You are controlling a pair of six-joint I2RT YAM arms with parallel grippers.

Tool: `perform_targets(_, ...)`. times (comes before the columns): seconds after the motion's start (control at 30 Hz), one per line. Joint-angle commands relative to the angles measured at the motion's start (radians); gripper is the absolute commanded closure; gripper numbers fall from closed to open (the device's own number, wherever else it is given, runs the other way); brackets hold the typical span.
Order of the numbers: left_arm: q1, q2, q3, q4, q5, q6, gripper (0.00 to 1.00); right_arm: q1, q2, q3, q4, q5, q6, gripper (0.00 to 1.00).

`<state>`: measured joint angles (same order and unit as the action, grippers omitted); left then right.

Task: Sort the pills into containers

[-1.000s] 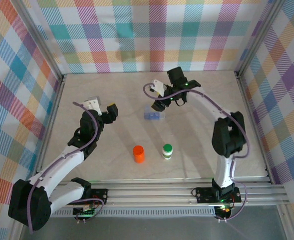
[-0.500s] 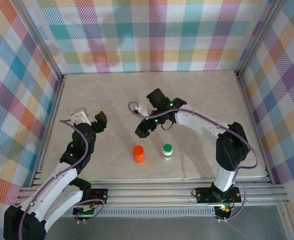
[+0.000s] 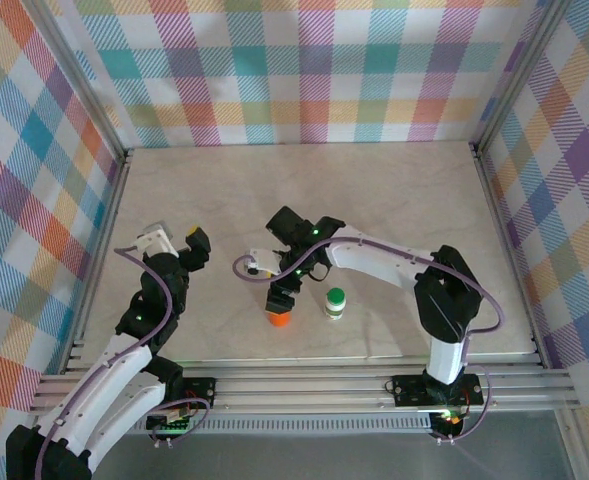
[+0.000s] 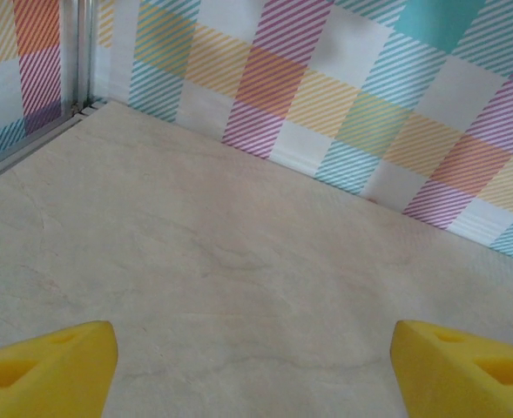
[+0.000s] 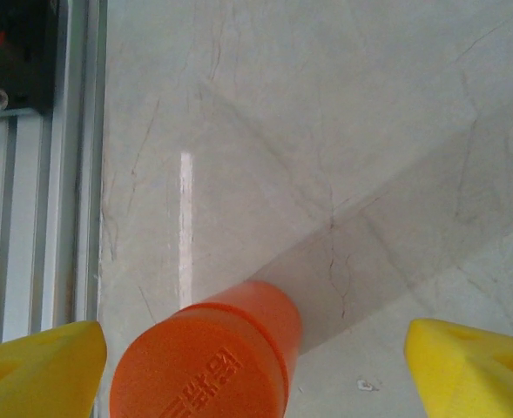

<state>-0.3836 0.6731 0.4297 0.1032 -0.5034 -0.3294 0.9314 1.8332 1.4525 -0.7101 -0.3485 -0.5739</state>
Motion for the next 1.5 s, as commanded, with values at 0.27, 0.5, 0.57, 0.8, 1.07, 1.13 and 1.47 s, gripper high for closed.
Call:
perform_targets(0.27,-0.005,0.006,-0.018,0.007,-0.009,-0.011,0.18,0.044,0.084,0.015,-0.08,0.057,-0.11,0.13)
perform_targets(0.5,-0.005,0.021,-0.021,0.021,-0.002,-0.008,0.18,0.044,0.069,0.011,-0.076,0.063,-0.129,0.42)
perform_targets(0.57,-0.005,0.033,-0.013,0.029,0.0,-0.004,0.18,0.036,0.054,0.011,-0.072,0.055,-0.129,0.47)
perform_targets(0.8,-0.005,0.146,0.06,0.09,0.043,-0.006,0.18,-0.109,-0.04,0.02,-0.04,0.009,0.004,0.61)
perform_targets(1.07,-0.006,0.5,0.292,0.225,0.476,0.194,0.21,-0.393,-0.187,0.02,0.091,-0.066,0.333,0.73)
perform_targets(1.13,-0.006,0.575,0.332,0.27,0.66,0.321,0.21,-0.425,-0.202,0.025,0.098,-0.118,0.341,0.73)
perform_targets(1.47,0.004,0.834,0.508,0.158,1.392,0.916,0.16,-0.504,-0.227,0.086,0.015,-0.358,0.013,0.7)
